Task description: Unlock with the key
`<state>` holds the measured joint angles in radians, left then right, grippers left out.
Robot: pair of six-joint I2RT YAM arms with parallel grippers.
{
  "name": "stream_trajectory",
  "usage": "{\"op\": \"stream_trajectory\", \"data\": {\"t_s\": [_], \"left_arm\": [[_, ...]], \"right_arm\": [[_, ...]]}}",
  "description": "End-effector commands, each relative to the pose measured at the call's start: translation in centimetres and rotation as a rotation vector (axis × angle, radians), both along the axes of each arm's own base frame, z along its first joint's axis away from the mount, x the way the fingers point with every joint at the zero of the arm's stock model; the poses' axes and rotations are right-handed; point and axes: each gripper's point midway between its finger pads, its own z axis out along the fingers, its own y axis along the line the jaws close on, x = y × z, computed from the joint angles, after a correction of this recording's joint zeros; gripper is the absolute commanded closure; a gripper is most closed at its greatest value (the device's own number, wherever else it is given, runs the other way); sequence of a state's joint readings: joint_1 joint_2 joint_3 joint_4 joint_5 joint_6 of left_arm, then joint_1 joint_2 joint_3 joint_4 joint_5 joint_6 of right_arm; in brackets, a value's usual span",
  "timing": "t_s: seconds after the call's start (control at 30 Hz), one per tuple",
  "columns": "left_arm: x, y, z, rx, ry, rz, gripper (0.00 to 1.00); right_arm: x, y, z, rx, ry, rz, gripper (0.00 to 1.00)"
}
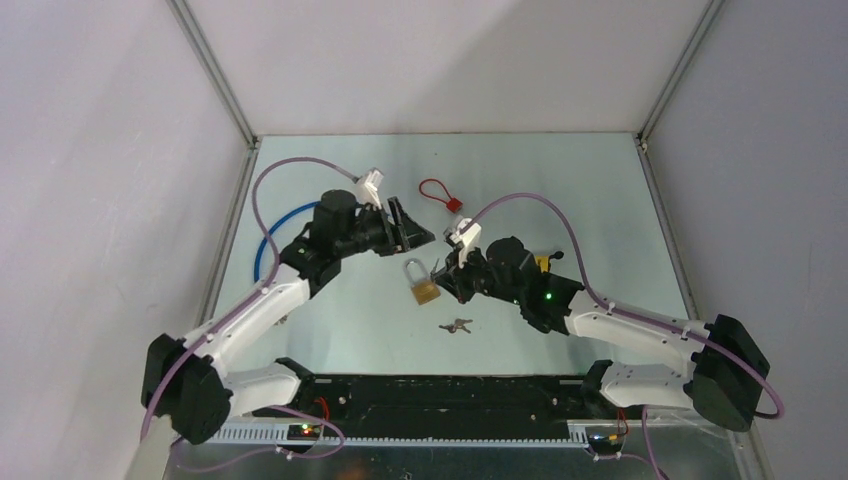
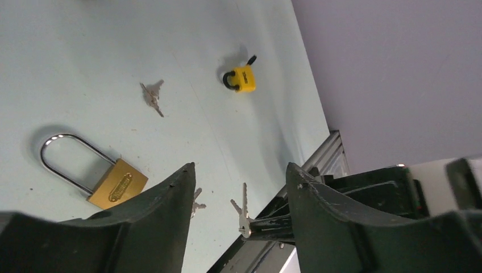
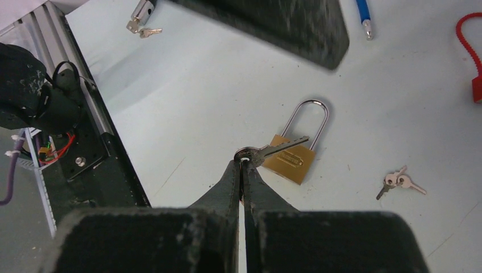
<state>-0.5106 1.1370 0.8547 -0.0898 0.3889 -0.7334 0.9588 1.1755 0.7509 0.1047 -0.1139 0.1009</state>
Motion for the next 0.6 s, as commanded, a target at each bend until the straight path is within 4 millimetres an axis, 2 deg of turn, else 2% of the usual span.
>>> {"op": "stream_trajectory", "data": {"t_s": [0.0, 0.2, 0.33, 0.47, 0.5, 0.53, 0.57], "left_arm": [[-1.5, -2.2, -1.0, 0.006, 0.023, -0.124, 0.38], [-3.1, -3.8, -3.8, 0.057, 0.095, -0.212, 0.42], [-3.8, -4.5, -4.6, 0.060, 0.123, -0.252, 0.48], [-4.1, -4.9, -4.6, 0.060, 0.125, -0.270, 0.67], [-4.0, -4.8, -4.5, 0.060, 0.122, -0.266, 0.77], [-4.0, -4.8, -4.4, 0.062, 0.114, -0.265, 0.82], [-3.8, -4.7, -4.3, 0.065, 0.106, -0.255, 0.94]], "right_arm": [[1.1, 0.8, 2.9, 0.042, -0.103, -0.014, 1.00], [1.3, 0.9, 2.7, 0.022, -0.123, -0.020, 1.00], [1.4, 0.9, 2.7, 0.007, -0.137, -0.031, 1.00], [1.4, 0.9, 2.5, -0.001, -0.144, -0.038, 1.00], [1.4, 0.9, 2.5, -0.004, -0.146, -0.038, 1.00], [1.4, 0.9, 2.5, -0.004, -0.147, -0.037, 1.00], [1.3, 1.0, 2.5, -0.004, -0.148, -0.036, 1.00]]}}
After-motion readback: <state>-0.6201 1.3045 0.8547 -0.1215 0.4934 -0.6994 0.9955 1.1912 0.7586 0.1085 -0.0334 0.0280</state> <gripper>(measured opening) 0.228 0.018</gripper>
